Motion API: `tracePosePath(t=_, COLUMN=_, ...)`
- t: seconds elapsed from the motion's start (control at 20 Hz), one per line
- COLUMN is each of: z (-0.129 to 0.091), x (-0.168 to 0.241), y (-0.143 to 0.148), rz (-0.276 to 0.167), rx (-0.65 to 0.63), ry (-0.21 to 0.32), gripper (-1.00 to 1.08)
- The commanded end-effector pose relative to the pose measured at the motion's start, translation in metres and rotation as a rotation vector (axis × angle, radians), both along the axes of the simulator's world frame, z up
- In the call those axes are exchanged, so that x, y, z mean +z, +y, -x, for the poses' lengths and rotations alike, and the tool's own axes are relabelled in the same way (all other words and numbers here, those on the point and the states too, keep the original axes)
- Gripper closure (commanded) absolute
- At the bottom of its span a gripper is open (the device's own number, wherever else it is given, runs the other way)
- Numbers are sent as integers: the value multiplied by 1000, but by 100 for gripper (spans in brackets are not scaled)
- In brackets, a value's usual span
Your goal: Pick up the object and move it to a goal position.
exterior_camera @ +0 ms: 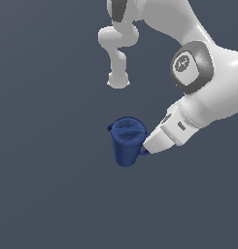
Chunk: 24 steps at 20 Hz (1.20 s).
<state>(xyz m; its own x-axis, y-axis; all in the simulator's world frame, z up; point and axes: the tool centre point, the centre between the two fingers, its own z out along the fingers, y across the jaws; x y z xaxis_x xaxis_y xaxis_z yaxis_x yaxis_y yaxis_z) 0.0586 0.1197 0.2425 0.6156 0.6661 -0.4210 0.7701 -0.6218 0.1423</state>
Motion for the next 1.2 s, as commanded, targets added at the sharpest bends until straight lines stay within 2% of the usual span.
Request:
tracePosePath(t=0.0, z=-4, x=-6, y=8, rz=20, rx=42, ry=23, gripper=-20)
tracePosePath(t=0.5, z=-10, x=-22, y=25, rz=62, rx=129, ry=74, gripper=-20)
tracePosePath(t=1.15, z=-8, x=-34, y=20, rz=65, rx=135, ry=78, gripper=-20)
